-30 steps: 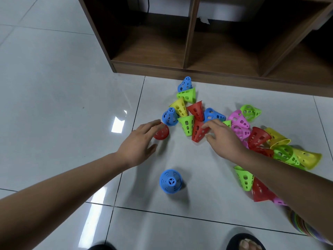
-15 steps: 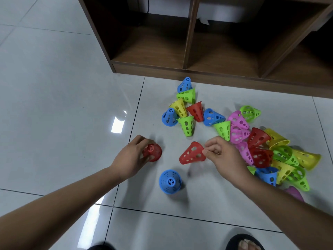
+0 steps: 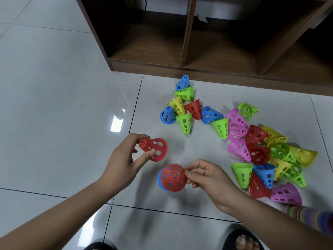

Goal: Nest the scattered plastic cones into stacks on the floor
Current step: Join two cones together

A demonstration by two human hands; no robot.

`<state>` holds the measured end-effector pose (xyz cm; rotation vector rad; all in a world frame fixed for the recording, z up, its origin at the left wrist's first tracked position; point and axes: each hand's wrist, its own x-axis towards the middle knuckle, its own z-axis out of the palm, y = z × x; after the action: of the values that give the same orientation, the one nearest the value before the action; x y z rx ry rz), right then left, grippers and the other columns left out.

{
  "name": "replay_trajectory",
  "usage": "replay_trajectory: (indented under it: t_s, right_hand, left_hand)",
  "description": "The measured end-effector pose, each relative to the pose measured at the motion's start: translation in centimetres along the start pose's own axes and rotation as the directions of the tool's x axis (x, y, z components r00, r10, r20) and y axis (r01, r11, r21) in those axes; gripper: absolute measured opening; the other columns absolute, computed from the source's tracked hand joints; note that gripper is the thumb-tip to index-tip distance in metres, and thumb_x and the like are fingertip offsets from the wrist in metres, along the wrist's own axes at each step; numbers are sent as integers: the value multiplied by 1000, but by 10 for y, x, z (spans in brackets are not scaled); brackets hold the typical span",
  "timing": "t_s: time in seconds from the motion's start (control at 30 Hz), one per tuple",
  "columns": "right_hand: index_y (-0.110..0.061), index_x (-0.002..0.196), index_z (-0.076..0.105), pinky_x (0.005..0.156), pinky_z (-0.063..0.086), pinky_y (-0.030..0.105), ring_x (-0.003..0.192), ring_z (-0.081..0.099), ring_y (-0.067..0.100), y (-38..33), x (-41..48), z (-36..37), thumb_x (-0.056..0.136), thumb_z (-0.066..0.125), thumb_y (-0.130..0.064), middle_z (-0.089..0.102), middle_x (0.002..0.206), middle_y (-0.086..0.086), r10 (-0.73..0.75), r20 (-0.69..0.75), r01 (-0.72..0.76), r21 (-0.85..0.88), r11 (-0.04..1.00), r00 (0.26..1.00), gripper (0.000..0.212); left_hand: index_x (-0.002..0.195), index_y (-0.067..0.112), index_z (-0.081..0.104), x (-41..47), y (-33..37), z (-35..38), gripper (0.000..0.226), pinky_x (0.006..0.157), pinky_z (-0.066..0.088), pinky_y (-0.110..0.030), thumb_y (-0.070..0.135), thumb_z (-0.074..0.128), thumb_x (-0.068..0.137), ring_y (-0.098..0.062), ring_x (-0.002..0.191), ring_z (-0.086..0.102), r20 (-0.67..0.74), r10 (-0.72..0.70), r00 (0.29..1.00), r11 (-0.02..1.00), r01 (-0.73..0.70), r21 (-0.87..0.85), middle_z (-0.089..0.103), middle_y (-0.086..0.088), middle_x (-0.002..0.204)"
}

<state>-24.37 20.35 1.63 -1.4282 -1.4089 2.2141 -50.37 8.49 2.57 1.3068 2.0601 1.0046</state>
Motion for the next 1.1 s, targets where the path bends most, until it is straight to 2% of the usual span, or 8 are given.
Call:
replay_trajectory:
  t_s: [0.23, 0.4, 0.6, 0.7, 0.83, 0.97, 1.03, 1.1]
  right_hand:
    - [-3, 101, 69, 67, 53, 27, 76, 72, 19, 21, 10, 7, 97, 70, 0, 75, 77, 7, 30, -31, -34, -117, 993, 999, 6]
    - [-2, 102, 69, 69, 59, 30, 75, 73, 26, 27, 23, 5, 93, 75, 1, 73, 83, 22, 37, -96, -51, -155, 987, 995, 11]
    - [-5, 93, 70, 64, 57, 26, 72, 71, 18, 24, 38, -6, 94, 72, 2, 72, 81, 11, 5, -143, -32, -190, 981, 990, 6]
    - [-15, 88, 73, 69, 58, 30, 76, 69, 17, 14, 50, -21, 92, 73, -1, 73, 82, 4, -100, -208, 29, -318, 948, 973, 15]
    - [-22, 97, 71, 83, 56, 32, 88, 68, 10, -8, 67, -52, 91, 74, -7, 72, 96, -9, -391, -258, 165, -610, 775, 883, 17]
    - [-21, 115, 69, 88, 53, 35, 105, 63, 18, -33, 74, -83, 89, 73, -6, 58, 116, -7, -613, -212, 225, -800, 557, 761, 30]
    - [-18, 126, 67, 99, 51, 37, 119, 58, 23, -42, 80, -99, 88, 72, -5, 56, 128, -1, -669, -111, 223, -892, 393, 735, 40]
    - [-15, 134, 63, 105, 50, 41, 125, 56, 25, -51, 88, -112, 88, 70, -4, 54, 137, 2, -662, -40, 195, -941, 277, 748, 48]
  left_hand:
    - [127, 26, 61, -25, 33, -4, 35, 89, 48, -23, 43, 74, 99, -16, 107, 64, 64, 160, 985, 987, -159, -26, 64, 15, 119]
    - [128, 21, 63, -32, 26, 6, 39, 92, 52, -32, 47, 73, 101, -14, 111, 61, 186, 333, 924, 935, -349, 62, 61, 12, 123]
    - [129, 21, 63, -33, 6, 29, 40, 91, 53, -40, 51, 68, 104, -19, 106, 60, 280, 355, 892, 901, -407, 153, 62, 10, 124]
    - [129, 24, 62, -31, -4, 39, 38, 88, 53, -40, 53, 65, 104, -19, 103, 60, 317, 347, 883, 896, -412, 168, 60, 10, 124]
    - [131, 28, 61, -30, -10, 49, 37, 83, 55, -35, 54, 62, 104, -18, 101, 60, 358, 332, 872, 890, -416, 186, 58, 10, 125]
    - [135, 30, 61, -18, -10, 51, 38, 79, 55, -28, 54, 60, 105, -15, 108, 61, 353, 334, 874, 884, -421, 205, 58, 12, 129]
    - [137, 30, 60, -5, -9, 54, 39, 80, 57, -31, 52, 61, 105, -16, 111, 61, 345, 333, 878, 885, -417, 207, 57, 11, 131]
    - [139, 30, 58, 9, -8, 56, 41, 81, 58, -34, 52, 61, 105, -18, 111, 60, 338, 339, 878, 879, -424, 218, 57, 10, 130]
